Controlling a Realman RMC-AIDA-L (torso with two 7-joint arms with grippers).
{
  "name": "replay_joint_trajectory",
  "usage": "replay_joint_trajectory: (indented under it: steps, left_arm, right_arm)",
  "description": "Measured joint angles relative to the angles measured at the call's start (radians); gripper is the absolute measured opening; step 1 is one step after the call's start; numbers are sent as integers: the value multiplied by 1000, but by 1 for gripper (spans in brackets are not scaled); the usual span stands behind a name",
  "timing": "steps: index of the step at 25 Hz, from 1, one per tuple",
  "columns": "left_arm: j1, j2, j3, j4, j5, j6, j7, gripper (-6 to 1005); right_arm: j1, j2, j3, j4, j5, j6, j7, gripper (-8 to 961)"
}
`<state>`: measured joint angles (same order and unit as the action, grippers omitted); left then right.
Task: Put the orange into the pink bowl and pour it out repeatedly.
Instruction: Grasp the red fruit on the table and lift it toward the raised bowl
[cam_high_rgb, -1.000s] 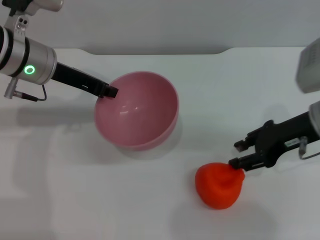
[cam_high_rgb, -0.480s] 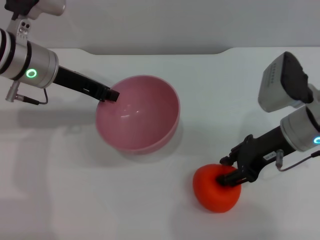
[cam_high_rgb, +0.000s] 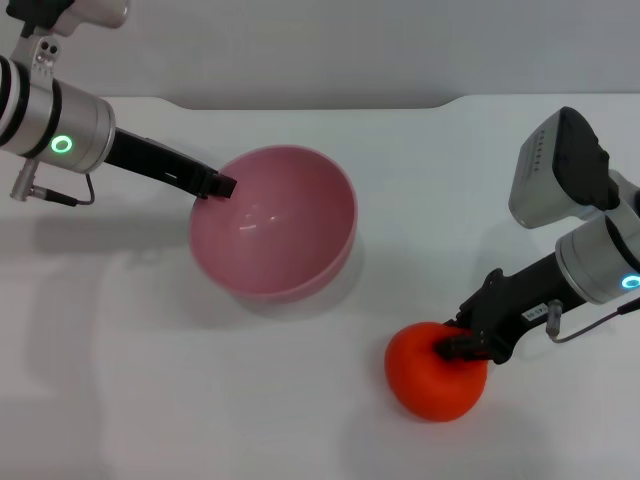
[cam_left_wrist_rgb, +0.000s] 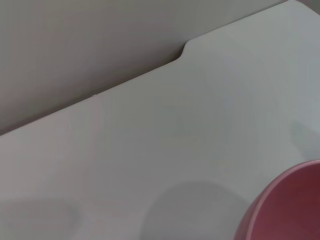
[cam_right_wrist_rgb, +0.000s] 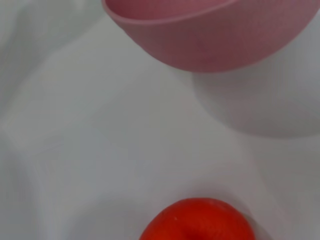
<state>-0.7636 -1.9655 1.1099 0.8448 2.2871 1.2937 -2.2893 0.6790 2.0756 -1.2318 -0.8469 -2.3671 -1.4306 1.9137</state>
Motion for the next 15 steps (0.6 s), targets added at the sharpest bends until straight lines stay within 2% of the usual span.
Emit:
replay_joint_trajectory:
  steps: [6, 8, 15]
  left_arm:
    - [0, 1, 0, -1, 0, -4, 1, 46]
    - [0, 1, 1, -1, 0, -4, 1, 46]
    - [-7, 0, 3, -1, 2, -4, 3, 46]
  right_arm:
    - [-1, 0, 3, -6, 19, 1, 0, 163]
    - [-11, -3, 7, -37, 71, -21, -4, 147]
    - [-62, -6, 69, -328, 262, -246, -4, 92]
